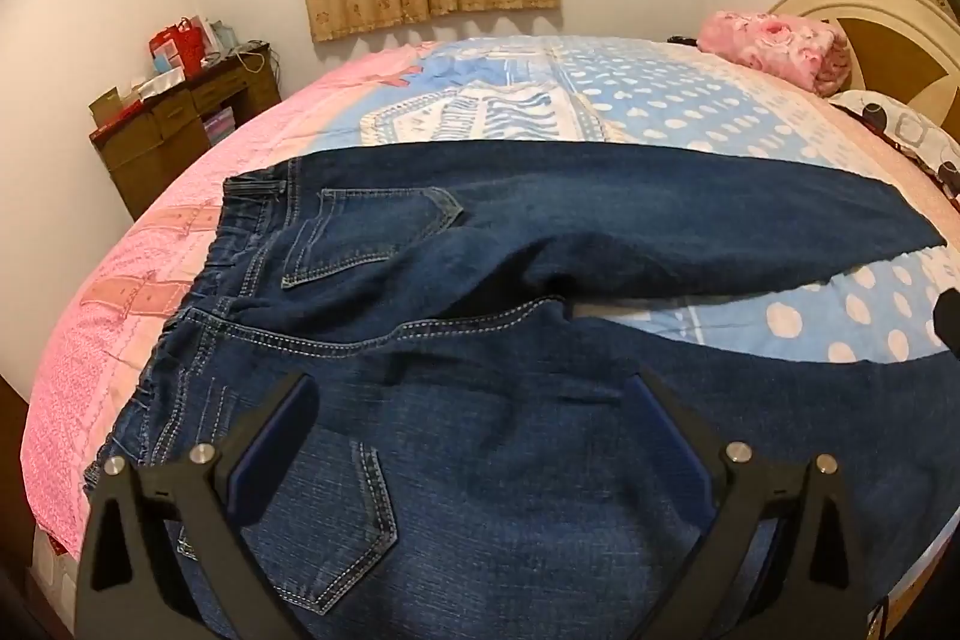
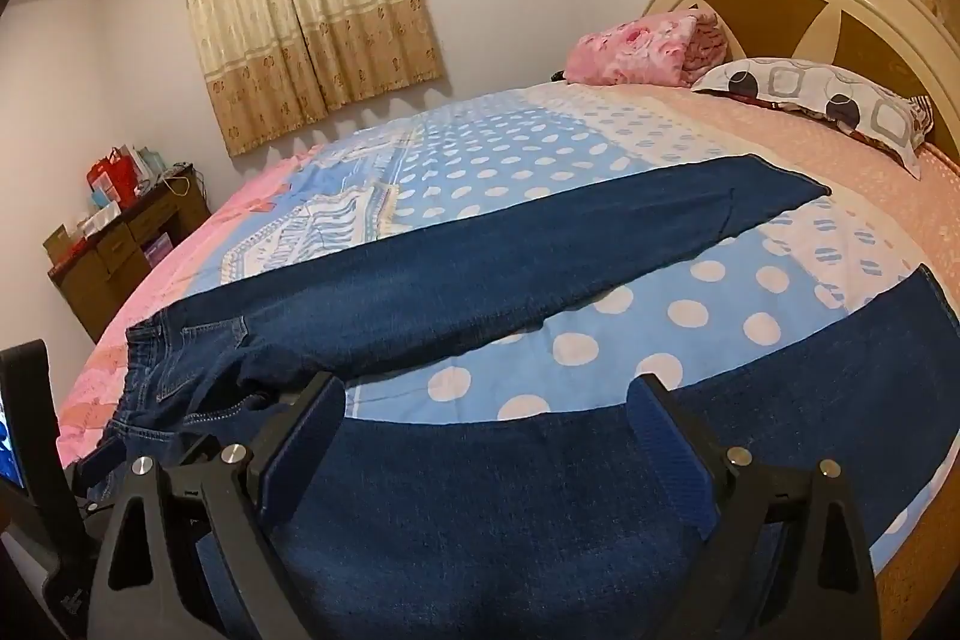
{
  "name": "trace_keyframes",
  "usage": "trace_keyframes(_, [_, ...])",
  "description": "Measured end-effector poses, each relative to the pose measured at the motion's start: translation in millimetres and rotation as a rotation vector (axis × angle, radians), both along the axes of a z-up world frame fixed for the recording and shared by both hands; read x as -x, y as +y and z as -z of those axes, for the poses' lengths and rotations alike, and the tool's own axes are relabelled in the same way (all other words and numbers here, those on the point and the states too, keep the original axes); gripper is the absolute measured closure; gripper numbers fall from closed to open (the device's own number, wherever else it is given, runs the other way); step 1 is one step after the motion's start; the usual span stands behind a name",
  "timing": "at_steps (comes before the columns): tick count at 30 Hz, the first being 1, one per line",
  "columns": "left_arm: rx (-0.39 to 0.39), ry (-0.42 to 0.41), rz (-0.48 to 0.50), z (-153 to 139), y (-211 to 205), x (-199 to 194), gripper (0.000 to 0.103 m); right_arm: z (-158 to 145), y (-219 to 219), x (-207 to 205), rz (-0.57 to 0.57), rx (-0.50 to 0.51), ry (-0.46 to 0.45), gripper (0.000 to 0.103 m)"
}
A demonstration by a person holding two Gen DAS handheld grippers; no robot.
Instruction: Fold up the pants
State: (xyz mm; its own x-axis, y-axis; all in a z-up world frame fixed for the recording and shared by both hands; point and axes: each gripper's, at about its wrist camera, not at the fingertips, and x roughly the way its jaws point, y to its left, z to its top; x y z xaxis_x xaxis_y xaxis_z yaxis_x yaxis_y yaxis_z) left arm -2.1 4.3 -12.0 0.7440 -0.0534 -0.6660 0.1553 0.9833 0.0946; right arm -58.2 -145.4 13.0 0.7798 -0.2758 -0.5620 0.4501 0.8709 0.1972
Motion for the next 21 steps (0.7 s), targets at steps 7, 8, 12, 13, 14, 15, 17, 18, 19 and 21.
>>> trace_keyframes(7, [0.003, 0.006, -0.003, 1.8, 0.1, 0.0, 0.000, -0.7, -0.6, 0.9, -0.011, 0.002, 0.009, 0.007])
trace_keyframes(8, [0.001, 0.007, -0.003, 2.5, -0.3, 0.1, 0.000, -0.5, -0.6, 1.1, -0.011, 0.003, 0.009, 0.007])
trace_keyframes(12, [-0.005, 0.011, -0.003, 4.6, -1.5, 0.1, 0.000, -0.1, -0.6, 1.6, -0.014, 0.006, 0.010, 0.007])
trace_keyframes(13, [-0.005, 0.012, -0.003, 4.8, -1.3, 0.5, 0.000, -0.1, -0.5, 1.5, -0.014, 0.006, 0.010, 0.007])
trace_keyframes(14, [-0.006, 0.012, -0.003, 4.8, -1.6, 0.7, 0.000, 0.0, -0.5, 1.6, -0.015, 0.006, 0.012, 0.007])
trace_keyframes(15, [-0.006, 0.012, -0.003, 4.9, -1.6, 0.7, 0.000, 0.0, -0.5, 1.9, -0.015, 0.006, 0.012, 0.007])
trace_keyframes(17, [-0.008, 0.015, -0.004, 5.3, -1.4, 0.6, 0.000, 0.6, -0.5, 2.4, -0.019, 0.007, 0.012, 0.007])
trace_keyframes(18, [-0.008, 0.016, -0.004, 5.7, -1.2, 0.6, 0.000, 0.8, -0.5, 2.7, -0.020, 0.007, 0.012, 0.007])
trace_keyframes(19, [-0.007, 0.017, -0.005, 6.0, -1.3, 0.3, 0.000, 1.3, -1.2, 2.7, -0.021, 0.006, 0.012, 0.007])
trace_keyframes(21, [-0.004, 0.019, -0.004, 6.8, -0.7, 0.5, 0.000, 1.5, -1.7, 2.2, -0.022, 0.006, 0.013, 0.007])
